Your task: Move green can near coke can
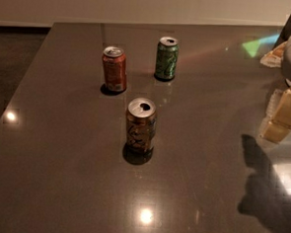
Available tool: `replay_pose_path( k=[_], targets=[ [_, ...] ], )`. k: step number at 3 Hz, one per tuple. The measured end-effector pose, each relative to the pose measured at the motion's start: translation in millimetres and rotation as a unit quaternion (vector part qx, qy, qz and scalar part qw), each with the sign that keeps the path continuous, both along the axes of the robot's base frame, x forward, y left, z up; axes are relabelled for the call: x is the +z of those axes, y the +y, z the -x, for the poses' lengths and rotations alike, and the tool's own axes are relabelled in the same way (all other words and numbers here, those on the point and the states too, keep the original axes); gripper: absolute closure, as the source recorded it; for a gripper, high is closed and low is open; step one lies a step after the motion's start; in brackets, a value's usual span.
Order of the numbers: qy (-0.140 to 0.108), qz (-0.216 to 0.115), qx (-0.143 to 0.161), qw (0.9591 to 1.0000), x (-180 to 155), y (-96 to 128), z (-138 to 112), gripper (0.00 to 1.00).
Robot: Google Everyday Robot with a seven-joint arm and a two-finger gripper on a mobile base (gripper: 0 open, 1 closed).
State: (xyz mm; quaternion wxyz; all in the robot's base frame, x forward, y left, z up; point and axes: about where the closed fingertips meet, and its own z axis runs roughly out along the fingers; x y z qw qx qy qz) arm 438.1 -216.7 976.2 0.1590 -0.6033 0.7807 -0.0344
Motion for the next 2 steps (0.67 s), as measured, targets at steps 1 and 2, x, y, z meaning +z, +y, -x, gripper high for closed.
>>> replay_pose_path(
  k=[1,2],
  targets=[
    [0.000,0.000,0.000,1.0000,0.0,0.0,0.0,0.00],
    [-0.005,-0.007,-0.007,0.9999,-2.1,4.4,-20.2,0.00]
  ],
)
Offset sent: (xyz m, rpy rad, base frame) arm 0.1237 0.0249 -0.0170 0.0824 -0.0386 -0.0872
